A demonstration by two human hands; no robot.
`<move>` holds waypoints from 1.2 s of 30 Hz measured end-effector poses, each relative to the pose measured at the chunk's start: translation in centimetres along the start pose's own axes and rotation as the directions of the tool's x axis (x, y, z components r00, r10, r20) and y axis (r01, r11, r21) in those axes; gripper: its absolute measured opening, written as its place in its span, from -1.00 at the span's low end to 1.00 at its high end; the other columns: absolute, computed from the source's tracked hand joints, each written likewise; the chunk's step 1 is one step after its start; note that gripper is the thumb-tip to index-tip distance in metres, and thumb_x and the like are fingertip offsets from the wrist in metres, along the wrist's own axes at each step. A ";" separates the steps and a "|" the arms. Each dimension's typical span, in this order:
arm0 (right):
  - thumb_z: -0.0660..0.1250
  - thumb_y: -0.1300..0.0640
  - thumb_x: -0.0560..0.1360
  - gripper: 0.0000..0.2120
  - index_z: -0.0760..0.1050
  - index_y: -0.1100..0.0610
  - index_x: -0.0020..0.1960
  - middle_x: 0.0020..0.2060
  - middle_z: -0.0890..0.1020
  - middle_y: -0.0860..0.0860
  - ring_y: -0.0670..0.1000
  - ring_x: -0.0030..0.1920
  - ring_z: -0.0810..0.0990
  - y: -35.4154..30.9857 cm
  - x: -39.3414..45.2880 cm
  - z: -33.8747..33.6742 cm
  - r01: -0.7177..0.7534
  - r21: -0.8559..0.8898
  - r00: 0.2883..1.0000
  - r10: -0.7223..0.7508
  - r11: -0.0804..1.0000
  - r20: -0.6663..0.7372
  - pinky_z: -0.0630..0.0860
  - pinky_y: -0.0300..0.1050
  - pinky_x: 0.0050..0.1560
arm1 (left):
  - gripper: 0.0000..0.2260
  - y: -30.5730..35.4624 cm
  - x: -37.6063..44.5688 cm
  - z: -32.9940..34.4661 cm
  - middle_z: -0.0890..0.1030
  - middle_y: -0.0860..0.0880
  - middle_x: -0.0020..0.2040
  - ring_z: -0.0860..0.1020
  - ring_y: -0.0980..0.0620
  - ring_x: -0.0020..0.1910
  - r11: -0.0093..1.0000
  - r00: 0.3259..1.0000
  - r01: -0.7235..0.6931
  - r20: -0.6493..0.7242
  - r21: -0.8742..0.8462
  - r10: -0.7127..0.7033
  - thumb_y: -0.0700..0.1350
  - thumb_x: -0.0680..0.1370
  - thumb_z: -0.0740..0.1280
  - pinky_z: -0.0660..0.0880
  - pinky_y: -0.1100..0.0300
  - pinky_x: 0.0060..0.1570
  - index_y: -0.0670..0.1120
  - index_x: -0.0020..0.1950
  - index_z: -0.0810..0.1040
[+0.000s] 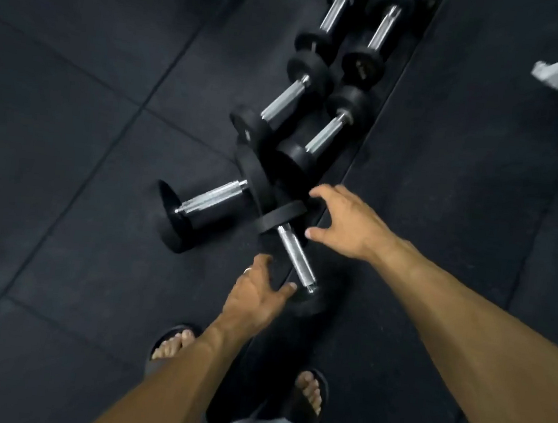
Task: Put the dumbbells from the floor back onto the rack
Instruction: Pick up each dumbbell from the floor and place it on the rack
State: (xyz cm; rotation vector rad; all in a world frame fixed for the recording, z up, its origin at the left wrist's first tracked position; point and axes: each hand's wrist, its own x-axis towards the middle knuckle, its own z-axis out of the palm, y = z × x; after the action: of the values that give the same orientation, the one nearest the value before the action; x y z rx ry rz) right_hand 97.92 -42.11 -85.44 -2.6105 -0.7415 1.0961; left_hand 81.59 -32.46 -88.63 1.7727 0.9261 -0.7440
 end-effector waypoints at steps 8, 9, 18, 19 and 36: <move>0.55 -0.03 0.35 -0.31 0.37 -0.04 0.41 0.28 0.44 0.00 0.04 0.26 0.47 4.0 9.6 8.6 0.152 0.054 0.988 -0.154 0.987 0.034 0.44 0.03 0.28 | -0.21 -3.7 10.2 9.3 0.46 -0.01 0.26 0.50 -0.02 0.25 0.945 0.999 -0.035 0.024 -0.325 0.046 -0.02 0.43 0.50 0.44 0.16 0.21 0.05 0.50 0.09; 0.54 -0.02 0.35 -0.39 0.42 -0.03 0.34 0.21 0.47 -0.02 0.02 0.19 0.49 4.2 10.2 9.0 0.171 0.052 0.985 -0.172 0.984 0.020 0.47 0.04 0.23 | -0.20 -3.8 10.7 10.1 0.47 0.02 0.22 0.51 -0.01 0.21 0.928 0.999 -0.036 0.019 -0.370 0.046 -0.04 0.43 0.51 0.47 0.10 0.22 0.09 0.50 0.07; 0.51 -0.01 0.41 -0.59 0.46 0.04 0.18 0.02 0.49 -0.03 0.00 0.05 0.50 5.7 10.8 9.5 0.274 0.073 0.961 -0.270 0.959 -0.053 0.48 -0.01 0.10 | -0.27 -3.8 12.4 12.9 0.61 -0.10 0.07 0.63 0.01 -0.01 0.803 0.998 -0.016 -0.061 -0.596 -0.026 -0.29 0.41 0.50 0.62 0.04 0.01 0.07 0.43 0.21; 0.51 -0.01 0.42 -0.59 0.46 0.04 0.18 0.03 0.49 -0.02 0.00 0.05 0.50 5.9 10.5 9.5 0.266 0.076 0.963 -0.262 0.961 -0.060 0.47 -0.02 0.09 | -0.26 -4.2 12.1 12.6 0.61 -0.10 0.08 0.63 0.00 -0.01 0.811 0.998 -0.019 -0.053 -0.584 -0.015 -0.31 0.40 0.50 0.62 0.02 0.01 0.08 0.44 0.22; 0.49 -0.06 0.42 -0.65 0.42 0.01 0.07 -0.05 0.54 0.02 0.09 -0.04 0.54 2.0 -8.2 -0.8 0.097 0.280 0.947 -0.002 0.955 -0.322 0.51 0.06 0.00 | -0.30 1.9 -5.6 1.5 0.62 0.06 0.00 0.63 0.05 -0.04 0.963 0.963 -0.187 0.160 -0.193 0.219 -0.32 0.35 0.49 0.61 0.07 0.02 0.10 0.40 0.36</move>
State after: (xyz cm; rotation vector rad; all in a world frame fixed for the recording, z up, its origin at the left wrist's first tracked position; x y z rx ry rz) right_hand 94.34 -48.11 -80.70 -2.4139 -0.5236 0.6805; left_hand 80.17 -35.81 -83.69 1.5870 0.6556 -0.6563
